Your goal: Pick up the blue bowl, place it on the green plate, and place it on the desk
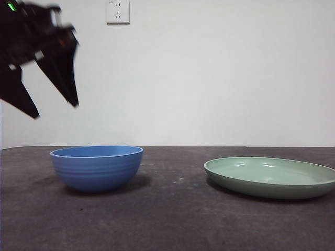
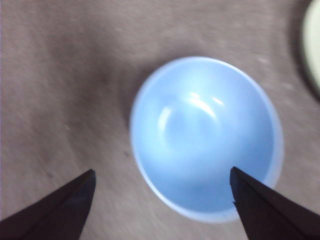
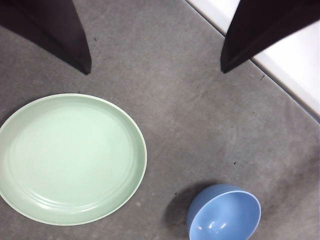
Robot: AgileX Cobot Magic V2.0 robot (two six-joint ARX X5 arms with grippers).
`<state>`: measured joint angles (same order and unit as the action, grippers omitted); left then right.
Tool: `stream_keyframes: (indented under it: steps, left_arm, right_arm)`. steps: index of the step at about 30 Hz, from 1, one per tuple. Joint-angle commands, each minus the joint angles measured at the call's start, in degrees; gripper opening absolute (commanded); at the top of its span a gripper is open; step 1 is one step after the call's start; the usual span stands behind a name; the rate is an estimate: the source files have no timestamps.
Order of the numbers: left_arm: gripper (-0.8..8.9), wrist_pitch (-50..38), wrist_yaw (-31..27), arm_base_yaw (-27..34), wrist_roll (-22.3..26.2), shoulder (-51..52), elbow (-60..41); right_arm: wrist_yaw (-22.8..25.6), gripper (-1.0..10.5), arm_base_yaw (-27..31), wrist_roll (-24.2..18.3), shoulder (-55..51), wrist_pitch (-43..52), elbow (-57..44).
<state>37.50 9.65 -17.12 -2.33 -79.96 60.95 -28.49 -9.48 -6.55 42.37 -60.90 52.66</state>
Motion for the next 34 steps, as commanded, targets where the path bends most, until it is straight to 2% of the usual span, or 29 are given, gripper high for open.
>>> stream_keyframes:
  steps: [1,8,12,15,18,27,34]
  left_arm:
    - [4.23,-2.51,-1.44,-0.2,-0.09,-4.24,1.49]
    - [4.2,-7.52,-2.36,-0.2,-0.57,-14.49,1.49]
    - [2.91,-8.81,-2.64,-0.2,-1.81,-15.65,1.49]
    - [1.07,-9.01,-2.64,-0.2,-2.78,-15.65,1.49]
    - [0.21,-8.74,-2.64,-0.2,-2.78,-15.65,1.49]
    - [0.18,-8.41,-1.86,-0.96,-4.74,-13.35,2.93]
    - [0.17,-5.57,-0.37,-9.49,-7.85,-9.35,11.56]
  right_arm:
    - [0.0,4.2,-0.2,0.57,0.24,0.87,1.05]
    - [-0.02,4.2,-0.2,0.57,0.26,1.27,1.05]
    - [0.0,4.2,-0.2,0.57,0.26,1.29,1.05]
    - [0.0,4.2,-0.2,0.57,0.26,1.29,1.05]
    - [0.0,4.2,-0.2,0.55,0.26,1.31,1.05]
    - [-0.02,4.2,-0.2,0.57,0.24,1.31,1.05]
    - [-0.02,4.2,-0.2,0.61,0.22,1.33,1.05]
